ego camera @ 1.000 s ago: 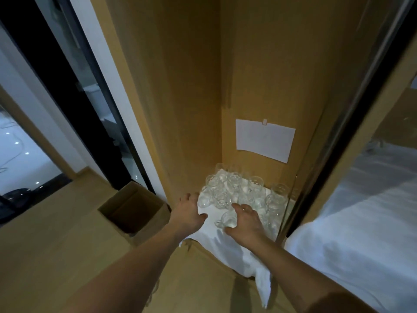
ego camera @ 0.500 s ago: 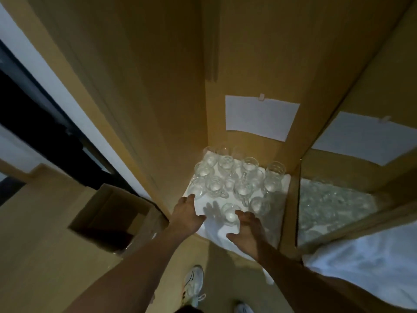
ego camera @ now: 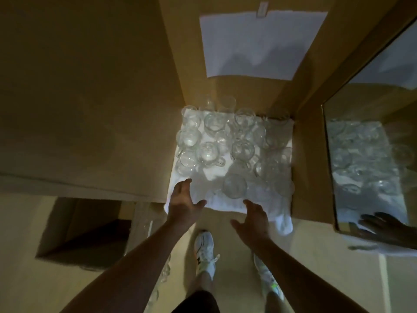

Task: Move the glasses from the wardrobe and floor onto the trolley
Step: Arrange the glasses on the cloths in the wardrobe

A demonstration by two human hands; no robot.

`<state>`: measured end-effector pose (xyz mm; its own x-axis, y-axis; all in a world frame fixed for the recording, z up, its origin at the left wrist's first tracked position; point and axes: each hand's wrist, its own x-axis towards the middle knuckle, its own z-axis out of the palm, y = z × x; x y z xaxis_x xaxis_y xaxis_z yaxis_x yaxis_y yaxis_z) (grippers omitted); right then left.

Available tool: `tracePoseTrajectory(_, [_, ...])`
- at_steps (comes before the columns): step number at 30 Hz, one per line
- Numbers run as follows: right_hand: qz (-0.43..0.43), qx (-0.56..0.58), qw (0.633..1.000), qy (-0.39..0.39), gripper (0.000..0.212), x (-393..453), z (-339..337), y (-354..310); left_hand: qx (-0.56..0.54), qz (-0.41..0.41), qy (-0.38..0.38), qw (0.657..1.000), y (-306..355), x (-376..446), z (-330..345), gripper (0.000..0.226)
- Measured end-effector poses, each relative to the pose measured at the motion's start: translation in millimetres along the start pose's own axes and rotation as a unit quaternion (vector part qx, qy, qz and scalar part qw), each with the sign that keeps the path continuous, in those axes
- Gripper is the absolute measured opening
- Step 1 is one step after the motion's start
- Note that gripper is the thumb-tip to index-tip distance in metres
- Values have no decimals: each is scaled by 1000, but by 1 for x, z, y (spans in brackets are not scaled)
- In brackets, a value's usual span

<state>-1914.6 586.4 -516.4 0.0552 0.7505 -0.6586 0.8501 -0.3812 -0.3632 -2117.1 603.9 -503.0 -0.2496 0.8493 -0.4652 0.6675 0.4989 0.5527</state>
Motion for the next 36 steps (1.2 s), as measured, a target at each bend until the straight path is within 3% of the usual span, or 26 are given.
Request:
tracePoseTrajectory(4, [30,44,998,15,78,20,21,9,-26,-33,-4,999,-13,24,25,86])
tracePoseTrajectory(9, [31,77,996,22,75,56,50,-3,-50,-46,84,994,-25,63,39,94])
tracePoseTrajectory(15, [137,244,960,-25,56,90,92,-10,-41,-47,128,990,-40,116,48,106])
tracePoseTrajectory(17, [164,330,929,-48,53,101,106,-17,-43,-48,131,989,-48,129,53,108])
tracePoseTrajectory(22, [231,614,752,-72,50,127,128,-33,-34,-36,135,990,-65,152,62,110])
tracePoseTrajectory(24, [232,664,706,-82,45,132,130,-33,-28,-19,140,990,-68,157,64,109])
tracePoseTrajectory(26, [221,686,686,-95,48,134,130,-33,-30,5,146,989,-67,161,64,106])
tracePoseTrajectory(30, [183,694,689,-103,57,133,130,-36,-41,34,161,986,-62,167,64,95])
tracePoseTrajectory(32, [167,702,684,-108,56,134,129,-39,-43,36,166,985,-62,169,63,89])
tracePoseTrajectory(36, [174,739,641,-114,43,135,124,-44,-56,37,172,983,-63,161,63,84])
